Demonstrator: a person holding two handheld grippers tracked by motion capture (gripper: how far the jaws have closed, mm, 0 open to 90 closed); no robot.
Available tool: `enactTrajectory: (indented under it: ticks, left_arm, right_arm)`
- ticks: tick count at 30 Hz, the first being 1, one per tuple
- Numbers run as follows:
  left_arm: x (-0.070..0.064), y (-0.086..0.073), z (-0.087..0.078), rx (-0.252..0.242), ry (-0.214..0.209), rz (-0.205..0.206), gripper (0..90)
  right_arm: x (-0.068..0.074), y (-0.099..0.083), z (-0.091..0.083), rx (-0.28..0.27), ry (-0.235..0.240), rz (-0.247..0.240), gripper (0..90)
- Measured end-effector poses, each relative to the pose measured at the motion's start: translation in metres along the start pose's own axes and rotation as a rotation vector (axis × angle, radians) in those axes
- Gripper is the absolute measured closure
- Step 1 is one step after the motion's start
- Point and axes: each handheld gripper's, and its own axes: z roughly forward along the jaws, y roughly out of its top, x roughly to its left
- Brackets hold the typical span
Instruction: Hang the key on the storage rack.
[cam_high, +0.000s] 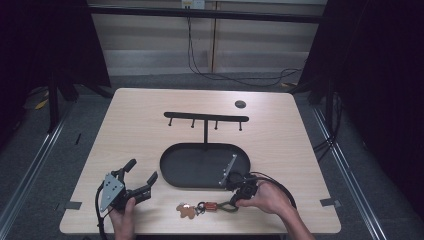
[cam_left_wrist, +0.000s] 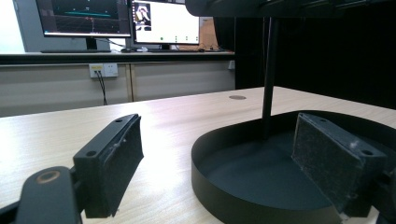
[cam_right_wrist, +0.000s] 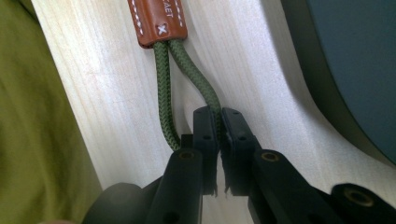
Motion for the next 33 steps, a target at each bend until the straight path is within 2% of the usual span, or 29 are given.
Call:
enactTrajectory:
  ticks: [1, 3, 5, 7, 14, 18, 19, 24, 27, 33]
  left_arm:
    - [0.000, 0.000, 0.000, 0.000, 0.000, 0.000, 15.9]
    - [0.000, 0.000, 0.000, 0.000, 0.000, 0.000, 15.9]
    - [0.000, 0.000, 0.000, 0.000, 0.000, 0.000, 15.9]
    - [0.000, 0.000, 0.000, 0.000, 0.000, 0.000, 15.8]
    - [0.000, 0.000, 0.000, -0.001, 0.000, 0.001, 15.8]
    - [0.000, 0.000, 0.000, -0.001, 0.000, 0.000, 15.8]
    - [0.000, 0.000, 0.000, -0.001, 0.000, 0.000, 15.8]
    - [0.000, 0.000, 0.000, -0.001, 0.001, 0.000, 15.9]
    - [-0.001, 0.000, 0.000, -0.002, -0.003, -0.009, 15.8]
    - [-0.001, 0.000, 0.000, -0.002, -0.003, -0.009, 15.8]
  right_arm:
    - [-0.003, 0.001, 0.000, 0.007, 0.019, 0.019, 85.2]
    - [-0.006, 0.002, 0.000, 0.014, 0.023, 0.030, 85.3]
    - [-0.007, 0.004, -0.001, 0.026, 0.026, 0.016, 85.2]
    - [-0.007, 0.005, -0.003, 0.038, 0.040, 0.034, 85.3]
    - [-0.008, 0.012, -0.014, 0.026, 0.062, 0.042, 85.3]
    - [-0.007, 0.015, -0.017, 0.035, 0.055, 0.036, 85.3]
    - [-0.006, 0.017, -0.021, 0.035, 0.037, 0.031, 85.3]
    - [-0.004, 0.022, -0.031, 0.040, 0.020, 0.016, 85.4]
    - [-0.004, 0.025, -0.037, 0.029, 0.008, 0.006, 85.4]
    - [-0.005, 0.030, -0.044, 0.041, 0.013, 0.005, 85.5]
